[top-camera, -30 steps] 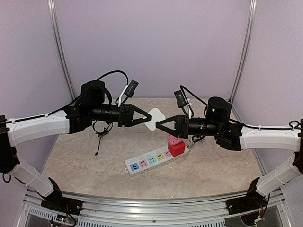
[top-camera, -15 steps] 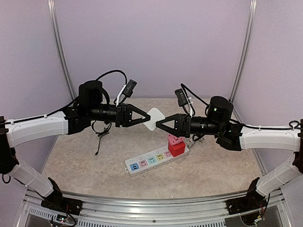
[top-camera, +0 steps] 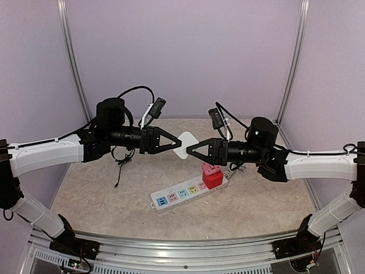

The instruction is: Pull the plug off the socket

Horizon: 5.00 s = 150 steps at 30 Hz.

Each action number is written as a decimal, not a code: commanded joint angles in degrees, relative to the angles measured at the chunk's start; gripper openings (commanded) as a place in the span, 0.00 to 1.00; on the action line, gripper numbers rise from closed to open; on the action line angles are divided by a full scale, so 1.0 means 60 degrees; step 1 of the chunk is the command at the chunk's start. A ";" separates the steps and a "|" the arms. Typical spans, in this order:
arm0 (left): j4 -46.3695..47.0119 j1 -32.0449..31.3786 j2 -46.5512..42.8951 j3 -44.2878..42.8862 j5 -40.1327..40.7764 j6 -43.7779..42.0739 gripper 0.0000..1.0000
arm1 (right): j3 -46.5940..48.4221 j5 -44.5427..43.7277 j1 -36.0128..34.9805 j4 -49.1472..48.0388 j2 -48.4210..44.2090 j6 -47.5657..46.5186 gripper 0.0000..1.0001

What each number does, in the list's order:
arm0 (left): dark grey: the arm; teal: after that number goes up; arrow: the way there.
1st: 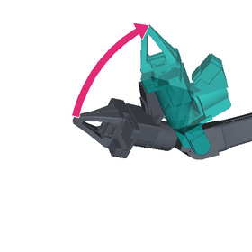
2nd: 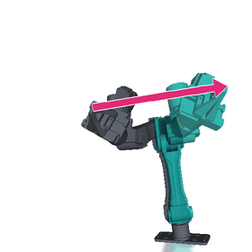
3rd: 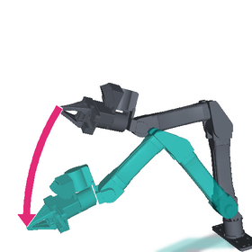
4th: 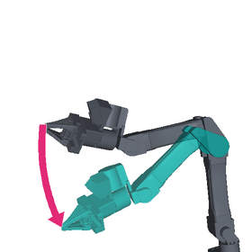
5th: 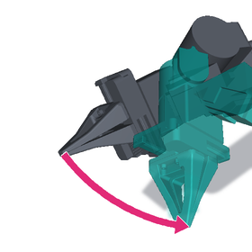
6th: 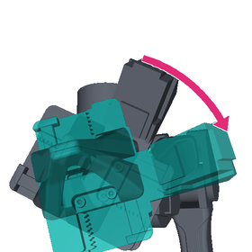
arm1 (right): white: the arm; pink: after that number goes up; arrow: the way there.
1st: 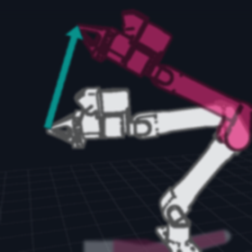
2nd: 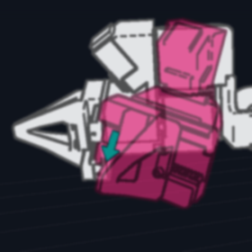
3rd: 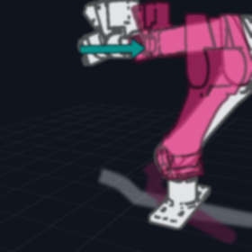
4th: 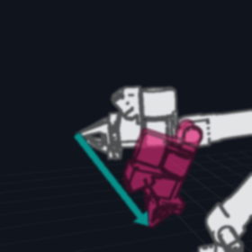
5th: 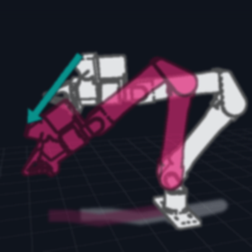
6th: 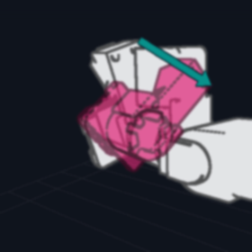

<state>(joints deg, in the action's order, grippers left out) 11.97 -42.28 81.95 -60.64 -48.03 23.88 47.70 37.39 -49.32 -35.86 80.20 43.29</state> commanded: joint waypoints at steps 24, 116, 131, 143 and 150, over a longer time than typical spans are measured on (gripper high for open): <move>-0.1428 0.1133 -0.0241 -0.0097 0.0470 -0.0274 0.00 | -0.0043 -0.0776 0.0720 0.0966 -0.0689 -0.0522 0.95; -0.2306 0.0765 0.4704 -0.3512 0.0899 -0.1301 0.53 | -0.2409 -0.3660 0.2394 0.4697 -0.0988 -0.2331 0.82; -0.2440 0.0017 0.6039 -0.4440 0.1103 -0.0863 0.46 | -0.2428 -0.3373 0.2448 0.3778 0.0306 -0.2124 0.77; -0.2703 -0.0513 0.6799 -0.4999 0.0993 -0.0650 0.39 | -0.2443 -0.3391 0.2447 0.3749 0.0534 -0.2188 0.76; -0.2907 -0.0604 0.6873 -0.5111 0.1456 -0.0464 0.46 | -0.2514 -0.3367 0.2449 0.3678 0.0507 -0.2165 0.73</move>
<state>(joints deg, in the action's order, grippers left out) -3.38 -45.17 121.91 -90.08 -40.95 19.92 33.85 17.28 -35.07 -13.04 82.61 29.95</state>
